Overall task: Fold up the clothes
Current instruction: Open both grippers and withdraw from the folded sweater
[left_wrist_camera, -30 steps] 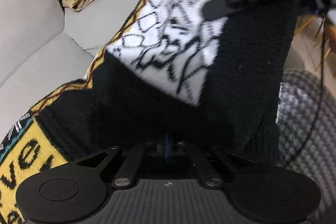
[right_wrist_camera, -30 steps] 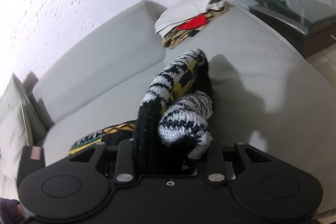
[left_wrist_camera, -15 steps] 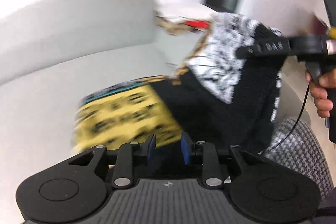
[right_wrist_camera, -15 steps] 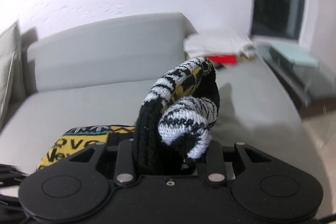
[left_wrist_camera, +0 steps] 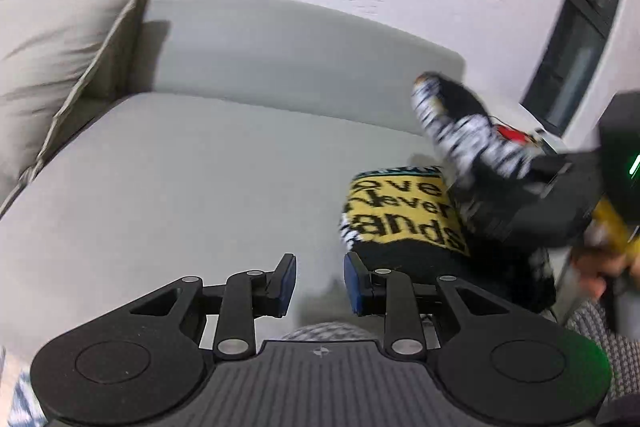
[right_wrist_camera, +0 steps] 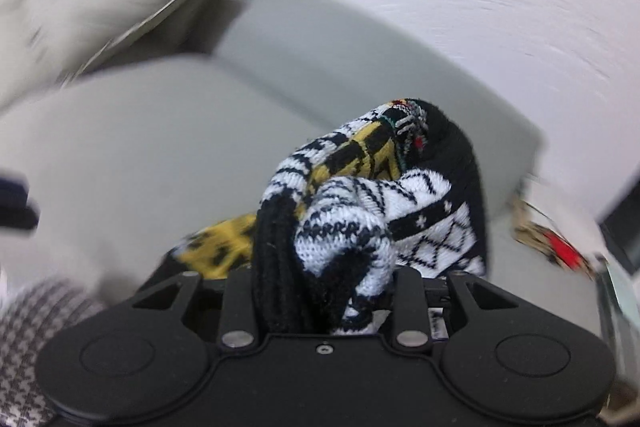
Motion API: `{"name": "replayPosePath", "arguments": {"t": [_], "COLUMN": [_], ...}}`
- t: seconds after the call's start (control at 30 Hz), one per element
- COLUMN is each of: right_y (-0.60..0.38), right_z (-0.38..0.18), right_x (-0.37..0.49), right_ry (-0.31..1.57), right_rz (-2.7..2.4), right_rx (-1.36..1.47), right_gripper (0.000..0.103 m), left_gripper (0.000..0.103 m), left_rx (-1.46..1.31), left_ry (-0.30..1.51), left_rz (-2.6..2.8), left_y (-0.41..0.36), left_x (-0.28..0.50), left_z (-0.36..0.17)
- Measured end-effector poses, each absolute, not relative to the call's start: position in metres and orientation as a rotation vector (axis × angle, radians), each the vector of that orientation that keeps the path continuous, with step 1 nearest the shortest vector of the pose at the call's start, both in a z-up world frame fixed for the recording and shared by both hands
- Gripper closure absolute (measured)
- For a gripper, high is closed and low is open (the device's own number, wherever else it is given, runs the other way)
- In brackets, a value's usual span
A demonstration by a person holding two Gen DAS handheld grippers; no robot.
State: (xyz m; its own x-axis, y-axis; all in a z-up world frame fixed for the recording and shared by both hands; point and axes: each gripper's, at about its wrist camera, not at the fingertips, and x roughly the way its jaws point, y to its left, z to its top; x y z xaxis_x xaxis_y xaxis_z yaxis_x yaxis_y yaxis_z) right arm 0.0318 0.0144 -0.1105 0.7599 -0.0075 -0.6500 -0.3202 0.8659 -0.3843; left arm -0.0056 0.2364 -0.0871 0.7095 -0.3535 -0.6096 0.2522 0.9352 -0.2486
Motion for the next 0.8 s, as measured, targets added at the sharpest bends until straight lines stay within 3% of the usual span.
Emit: {"name": "replayPosePath", "arguments": {"t": [0.17,0.27,0.37,0.57,0.8], "right_y": [0.061,0.068,0.054,0.000,-0.082], "right_z": [-0.163,-0.173,-0.156,-0.102,-0.040], "right_x": [0.043,0.044,0.041,0.004,-0.053], "right_ry": [0.780,0.757,0.770,0.741,0.581], "right_rz": [0.252,0.283,0.315,0.438,0.483], "right_rx": [-0.613,-0.644,-0.533,-0.299,-0.056], "right_gripper": [0.070,0.062,0.048,0.034,0.030], "left_gripper": [0.076,0.076,0.076,0.075,0.067], "left_rx": [-0.207,-0.217,-0.206,-0.190,-0.183], "left_ry": [0.718,0.720,0.707,0.684,0.661], "left_rz": [-0.292,-0.283,-0.278,-0.282,-0.332], "left_y": [0.238,0.232,0.233,0.220,0.195], "left_x": [-0.012,-0.012,-0.024,-0.036,-0.035], "left_z": [-0.089,-0.090,-0.084,-0.076,-0.063]}}
